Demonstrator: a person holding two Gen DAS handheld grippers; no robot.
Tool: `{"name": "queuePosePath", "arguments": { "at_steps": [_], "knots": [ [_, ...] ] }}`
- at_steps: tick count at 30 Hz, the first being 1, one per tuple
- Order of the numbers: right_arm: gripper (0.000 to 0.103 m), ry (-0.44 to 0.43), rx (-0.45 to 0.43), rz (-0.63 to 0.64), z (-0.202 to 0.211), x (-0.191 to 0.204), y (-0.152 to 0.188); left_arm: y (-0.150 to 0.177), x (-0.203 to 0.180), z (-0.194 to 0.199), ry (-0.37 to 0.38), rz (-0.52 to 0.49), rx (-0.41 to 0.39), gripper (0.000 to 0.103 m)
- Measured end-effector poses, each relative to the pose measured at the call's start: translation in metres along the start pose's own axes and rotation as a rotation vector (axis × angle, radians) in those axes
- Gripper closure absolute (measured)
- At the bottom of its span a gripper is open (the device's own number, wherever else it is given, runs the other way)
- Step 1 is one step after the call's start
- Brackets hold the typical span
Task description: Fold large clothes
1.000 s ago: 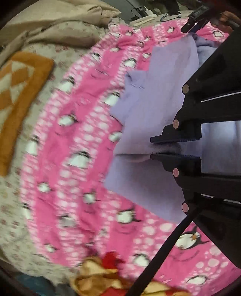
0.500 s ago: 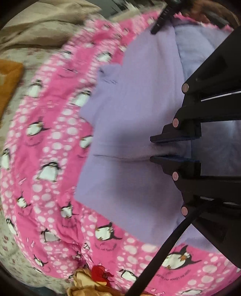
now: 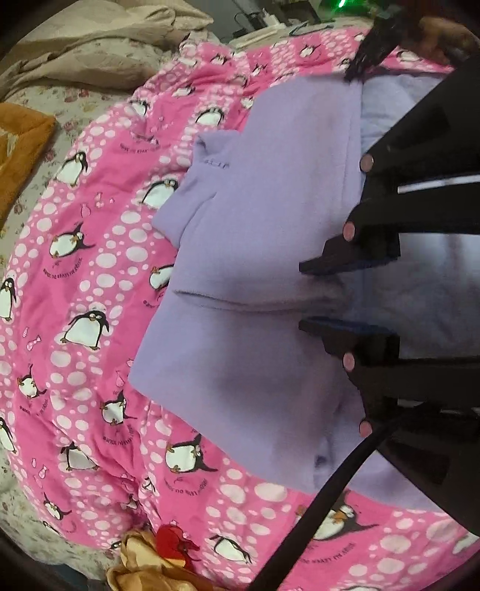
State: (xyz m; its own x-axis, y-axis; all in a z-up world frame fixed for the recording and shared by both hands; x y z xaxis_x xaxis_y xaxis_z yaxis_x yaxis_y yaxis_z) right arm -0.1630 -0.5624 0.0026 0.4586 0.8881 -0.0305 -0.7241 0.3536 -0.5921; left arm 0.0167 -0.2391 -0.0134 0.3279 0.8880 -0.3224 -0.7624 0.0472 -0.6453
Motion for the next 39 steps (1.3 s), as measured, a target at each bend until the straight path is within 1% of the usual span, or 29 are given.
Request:
{"name": "queuePosePath", "arguments": {
  "at_steps": [1,2,3,6,7,8,10,11,12,13,14,15,17,18,19,20,21,22,24,25,26,28,31,32,33,34,35,37,39],
  "knots": [
    [0.068,-0.02,0.04,-0.05,-0.009,-0.006,0.008,0.0,0.001,0.006,-0.004,-0.01,-0.002,0.103],
    [0.067,-0.045,0.042,-0.108,-0.007,-0.01,0.008,0.001,0.003,0.015,-0.013,-0.031,-0.009,0.101],
    [0.067,-0.07,0.027,-0.157,0.003,-0.014,0.003,0.002,0.007,0.027,-0.027,-0.061,-0.019,0.096],
    [0.063,-0.066,-0.038,-0.177,0.033,-0.019,-0.007,0.005,0.021,0.059,-0.037,-0.1,-0.051,0.094],
    [0.055,-0.068,-0.051,-0.179,0.041,-0.019,-0.007,0.009,0.029,0.073,-0.04,-0.105,-0.061,0.094],
    [0.04,-0.08,-0.051,-0.185,0.046,-0.018,-0.004,0.012,0.035,0.082,-0.046,-0.106,-0.068,0.093],
    [0.025,-0.132,-0.017,-0.212,0.044,-0.015,0.004,0.022,0.05,0.1,-0.057,-0.091,-0.071,0.092],
    [0.027,-0.159,0.01,-0.224,0.038,-0.011,0.01,0.026,0.055,0.105,-0.056,-0.084,-0.067,0.092],
    [0.033,-0.182,0.045,-0.232,0.031,-0.006,0.016,0.033,0.061,0.114,-0.051,-0.071,-0.06,0.092],
    [0.065,-0.206,0.074,-0.235,0.023,-0.001,0.022,0.04,0.066,0.122,-0.047,-0.057,-0.058,0.092],
    [0.08,-0.221,0.085,-0.238,0.019,0.0,0.026,0.043,0.069,0.126,-0.046,-0.051,-0.057,0.092],
    [0.081,-0.221,0.077,-0.246,0.02,-0.002,0.028,0.051,0.074,0.133,-0.047,-0.044,-0.057,0.092],
    [0.088,-0.214,0.02,-0.231,0.036,-0.007,0.021,0.066,0.079,0.14,-0.055,-0.044,-0.044,0.092],
    [0.088,-0.199,-0.012,-0.218,0.042,-0.012,0.016,0.074,0.08,0.141,-0.057,-0.047,-0.032,0.092],
    [0.088,-0.183,-0.02,-0.216,0.041,-0.017,0.014,0.078,0.08,0.141,-0.056,-0.046,-0.025,0.092],
    [0.088,-0.153,0.005,-0.223,0.033,-0.023,0.017,0.084,0.081,0.141,-0.053,-0.039,-0.017,0.092],
    [0.088,-0.144,0.058,-0.255,0.022,-0.026,0.027,0.09,0.082,0.143,-0.047,-0.024,-0.011,0.092],
    [0.088,-0.159,0.079,-0.273,0.018,-0.025,0.031,0.093,0.082,0.144,-0.041,-0.011,-0.009,0.092],
    [0.085,-0.197,0.047,-0.293,0.035,-0.026,0.031,0.101,0.083,0.151,-0.021,-0.001,-0.006,0.092],
    [0.074,-0.218,0.047,-0.314,0.044,-0.027,0.031,0.104,0.084,0.155,-0.018,-0.004,-0.009,0.092],
    [0.053,-0.232,0.047,-0.33,0.054,-0.03,0.035,0.107,0.085,0.159,-0.017,-0.003,-0.012,0.092],
    [0.034,-0.246,0.043,-0.327,0.073,-0.034,0.051,0.112,0.089,0.164,-0.01,0.007,-0.012,0.092],
    [0.035,-0.29,0.103,-0.269,0.086,-0.024,0.091,0.123,0.092,0.167,-0.004,0.027,0.004,0.092],
    [0.046,-0.288,0.092,-0.257,0.089,-0.022,0.1,0.127,0.093,0.168,-0.005,0.034,0.008,0.092],
    [0.06,-0.265,0.062,-0.229,0.092,-0.021,0.105,0.13,0.094,0.168,-0.01,0.039,0.015,0.092],
    [0.088,-0.219,0.028,-0.166,0.097,-0.019,0.107,0.134,0.095,0.17,-0.013,0.042,0.021,0.092],
    [0.097,-0.214,0.007,-0.133,0.104,-0.017,0.107,0.136,0.095,0.172,-0.012,0.042,0.023,0.092],
    [0.098,-0.234,-0.029,-0.119,0.12,-0.019,0.1,0.141,0.096,0.177,-0.013,0.034,0.025,0.092],
    [0.098,-0.192,-0.054,-0.088,0.129,-0.03,0.093,0.148,0.096,0.181,-0.015,0.031,0.03,0.092]
  ]
}}
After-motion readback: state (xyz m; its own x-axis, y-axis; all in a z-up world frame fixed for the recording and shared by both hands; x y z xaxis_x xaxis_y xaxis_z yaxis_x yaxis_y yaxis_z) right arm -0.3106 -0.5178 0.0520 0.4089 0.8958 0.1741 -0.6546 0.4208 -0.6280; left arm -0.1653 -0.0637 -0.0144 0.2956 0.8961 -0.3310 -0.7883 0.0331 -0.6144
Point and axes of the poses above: each gripper's, at about its wrist camera, not at the fingertips, and z roughly against the way its jaws point, x to its left, y to its underside, the point moved 8 cm from there along -z, roughly the way its jaws point, and after that the axes turned 12 degrees about -x, right-handed, at the moved point
